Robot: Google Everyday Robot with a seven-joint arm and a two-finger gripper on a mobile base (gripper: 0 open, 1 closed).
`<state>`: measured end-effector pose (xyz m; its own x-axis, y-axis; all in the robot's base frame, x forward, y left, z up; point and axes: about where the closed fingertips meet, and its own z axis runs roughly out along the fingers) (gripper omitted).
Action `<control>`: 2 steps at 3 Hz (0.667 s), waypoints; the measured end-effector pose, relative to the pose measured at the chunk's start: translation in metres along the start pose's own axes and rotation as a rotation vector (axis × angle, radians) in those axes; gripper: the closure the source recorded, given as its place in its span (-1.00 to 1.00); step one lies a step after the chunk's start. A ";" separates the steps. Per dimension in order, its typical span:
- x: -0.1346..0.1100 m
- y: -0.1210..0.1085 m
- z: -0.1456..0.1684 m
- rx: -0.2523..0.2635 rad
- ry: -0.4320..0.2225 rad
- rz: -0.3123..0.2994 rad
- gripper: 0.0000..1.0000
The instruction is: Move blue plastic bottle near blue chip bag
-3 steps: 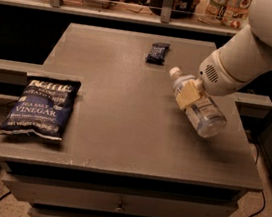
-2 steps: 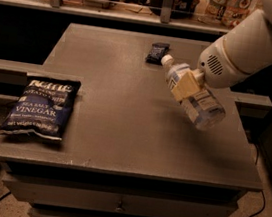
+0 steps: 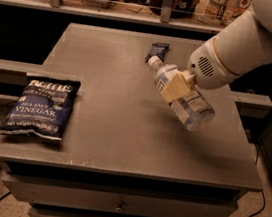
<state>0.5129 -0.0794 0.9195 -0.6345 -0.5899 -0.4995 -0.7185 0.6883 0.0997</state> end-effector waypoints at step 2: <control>-0.032 0.096 0.036 -0.222 -0.034 -0.152 1.00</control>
Offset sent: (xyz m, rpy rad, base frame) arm -0.0566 0.1482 -0.0146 0.1758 0.0815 0.3603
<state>0.4744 0.0206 0.9144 -0.5072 -0.6623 -0.5515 -0.8521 0.4812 0.2058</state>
